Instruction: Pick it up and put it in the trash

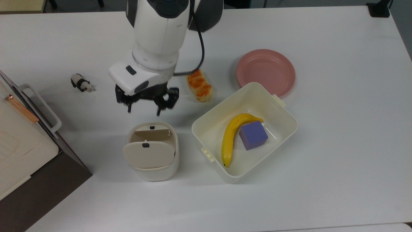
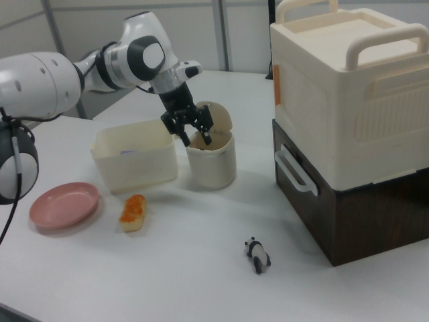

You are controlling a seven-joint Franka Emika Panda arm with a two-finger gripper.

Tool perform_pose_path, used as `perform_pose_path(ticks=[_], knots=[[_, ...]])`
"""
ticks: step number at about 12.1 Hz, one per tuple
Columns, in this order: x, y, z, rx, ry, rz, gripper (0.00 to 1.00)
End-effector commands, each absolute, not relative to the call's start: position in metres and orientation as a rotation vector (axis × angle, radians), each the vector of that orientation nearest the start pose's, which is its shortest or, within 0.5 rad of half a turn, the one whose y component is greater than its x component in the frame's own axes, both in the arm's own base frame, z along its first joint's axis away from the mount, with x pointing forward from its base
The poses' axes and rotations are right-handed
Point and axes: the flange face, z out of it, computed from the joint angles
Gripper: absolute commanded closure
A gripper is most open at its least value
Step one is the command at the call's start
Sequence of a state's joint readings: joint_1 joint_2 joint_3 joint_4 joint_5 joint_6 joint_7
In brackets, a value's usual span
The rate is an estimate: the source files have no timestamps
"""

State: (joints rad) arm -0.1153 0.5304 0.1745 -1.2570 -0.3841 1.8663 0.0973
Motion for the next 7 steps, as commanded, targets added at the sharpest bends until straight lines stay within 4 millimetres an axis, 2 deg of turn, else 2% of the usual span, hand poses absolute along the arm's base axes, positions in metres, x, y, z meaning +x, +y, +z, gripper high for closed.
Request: perform_pose_path(ticks=[1,3,5,6,7], knots=[[0.677,-0.033,0.515,-3.336,-0.269,0.010,0.20],[0.663,-0.062,0.548,-3.291,-0.261,-0.040,0.20],[0.644,-0.093,0.580,-3.198,-0.206,-0.099,0.11],[0.636,-0.101,0.595,-3.171,-0.176,-0.098,0.00],[0.630,-0.102,0.601,-3.133,-0.151,-0.076,0.00]])
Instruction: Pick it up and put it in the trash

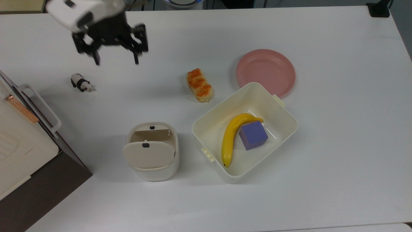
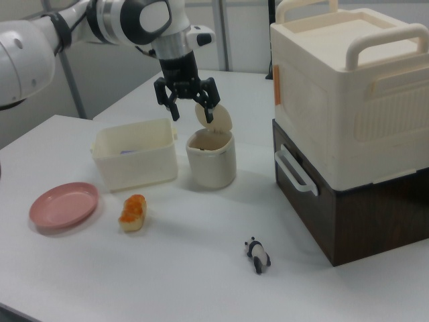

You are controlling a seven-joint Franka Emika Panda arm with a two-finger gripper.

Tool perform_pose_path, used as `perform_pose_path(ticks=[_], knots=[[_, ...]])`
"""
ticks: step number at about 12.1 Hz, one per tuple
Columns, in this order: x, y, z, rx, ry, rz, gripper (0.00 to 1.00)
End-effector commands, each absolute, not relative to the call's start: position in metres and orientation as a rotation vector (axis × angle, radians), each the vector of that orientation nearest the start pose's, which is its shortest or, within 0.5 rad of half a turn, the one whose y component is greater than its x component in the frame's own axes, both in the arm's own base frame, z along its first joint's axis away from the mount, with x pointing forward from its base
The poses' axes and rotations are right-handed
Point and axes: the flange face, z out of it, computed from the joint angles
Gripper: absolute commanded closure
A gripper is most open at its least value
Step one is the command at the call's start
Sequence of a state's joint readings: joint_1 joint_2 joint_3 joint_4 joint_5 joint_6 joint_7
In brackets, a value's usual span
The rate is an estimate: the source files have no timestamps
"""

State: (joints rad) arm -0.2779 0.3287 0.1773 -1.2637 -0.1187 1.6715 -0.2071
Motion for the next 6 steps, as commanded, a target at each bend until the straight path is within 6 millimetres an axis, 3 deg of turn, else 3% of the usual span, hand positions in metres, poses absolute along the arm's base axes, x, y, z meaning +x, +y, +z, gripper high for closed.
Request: perform_pose_path(ticks=[1,3,6], knots=[[0.6290,-0.1035,0.6012,-3.116,-0.124,-0.070,0.00],[0.6298,-0.1013,0.6017,-3.114,-0.097,-0.078,0.00],[0.6277,-0.1014,0.6098,-3.115,0.096,-0.105,0.00]])
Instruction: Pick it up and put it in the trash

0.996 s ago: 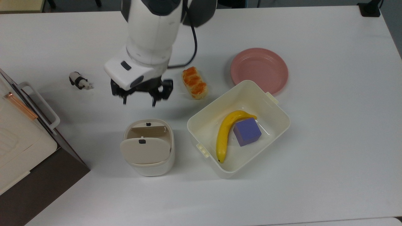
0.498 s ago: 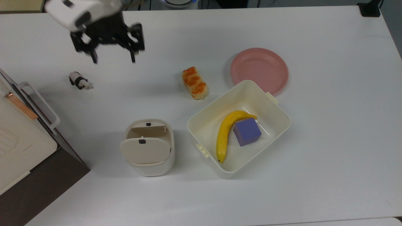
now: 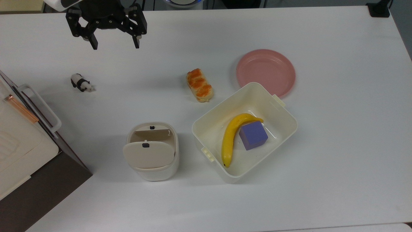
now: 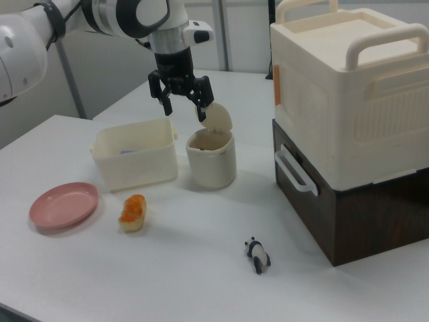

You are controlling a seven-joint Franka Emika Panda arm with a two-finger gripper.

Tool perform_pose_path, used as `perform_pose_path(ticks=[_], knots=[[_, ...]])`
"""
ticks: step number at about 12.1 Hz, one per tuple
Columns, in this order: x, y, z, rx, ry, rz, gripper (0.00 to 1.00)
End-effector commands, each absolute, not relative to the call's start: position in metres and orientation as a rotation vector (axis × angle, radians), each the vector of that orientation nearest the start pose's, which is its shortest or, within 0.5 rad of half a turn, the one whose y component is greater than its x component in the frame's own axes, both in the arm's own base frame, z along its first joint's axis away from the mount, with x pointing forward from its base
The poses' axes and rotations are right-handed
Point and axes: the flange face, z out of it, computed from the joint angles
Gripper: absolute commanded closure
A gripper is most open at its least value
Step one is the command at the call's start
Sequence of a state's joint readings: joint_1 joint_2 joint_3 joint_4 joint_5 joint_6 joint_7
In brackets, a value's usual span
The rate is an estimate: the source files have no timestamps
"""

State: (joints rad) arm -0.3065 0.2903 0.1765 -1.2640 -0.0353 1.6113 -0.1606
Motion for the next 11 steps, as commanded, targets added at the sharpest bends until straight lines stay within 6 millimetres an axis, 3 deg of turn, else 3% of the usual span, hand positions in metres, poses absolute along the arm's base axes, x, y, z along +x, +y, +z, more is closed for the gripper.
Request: perform_pose_path(ticks=[1,4,6,11], knots=[[0.624,-0.098,0.617,-3.114,0.136,-0.119,0.00],[0.615,-0.090,0.633,-3.111,0.190,-0.153,0.00],[0.614,-0.075,0.629,-3.117,0.155,-0.135,0.00],[0.613,-0.075,0.629,-3.124,0.150,-0.132,0.00]])
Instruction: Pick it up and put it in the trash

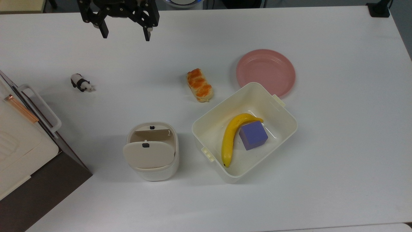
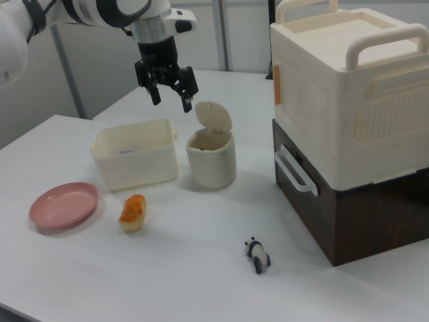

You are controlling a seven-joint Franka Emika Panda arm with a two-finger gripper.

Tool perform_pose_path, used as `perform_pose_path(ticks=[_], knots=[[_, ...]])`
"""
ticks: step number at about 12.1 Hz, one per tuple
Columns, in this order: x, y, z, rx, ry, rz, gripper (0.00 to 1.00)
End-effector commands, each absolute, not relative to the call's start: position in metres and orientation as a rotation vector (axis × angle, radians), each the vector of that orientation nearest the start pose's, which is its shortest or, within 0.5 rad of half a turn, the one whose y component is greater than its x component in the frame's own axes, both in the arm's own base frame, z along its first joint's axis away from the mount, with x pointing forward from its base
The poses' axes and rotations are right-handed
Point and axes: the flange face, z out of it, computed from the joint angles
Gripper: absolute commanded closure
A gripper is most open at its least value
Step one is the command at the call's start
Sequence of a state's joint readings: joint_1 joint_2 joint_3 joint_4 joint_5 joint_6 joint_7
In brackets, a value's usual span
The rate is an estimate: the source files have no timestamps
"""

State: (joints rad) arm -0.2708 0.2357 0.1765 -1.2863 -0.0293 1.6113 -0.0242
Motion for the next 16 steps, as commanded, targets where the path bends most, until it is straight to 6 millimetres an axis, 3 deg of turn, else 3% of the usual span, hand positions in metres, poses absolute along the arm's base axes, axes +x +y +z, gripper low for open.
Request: perform_pose_path(ticks=[1,7,10,16], knots=[[0.613,-0.075,0.629,-3.124,0.151,-0.130,0.00],[0.605,-0.062,0.629,-3.128,0.138,-0.118,0.00],[0.596,-0.049,0.618,-3.132,0.117,-0.073,0.00],[0.596,-0.042,0.625,-3.091,0.161,-0.097,0.00]])
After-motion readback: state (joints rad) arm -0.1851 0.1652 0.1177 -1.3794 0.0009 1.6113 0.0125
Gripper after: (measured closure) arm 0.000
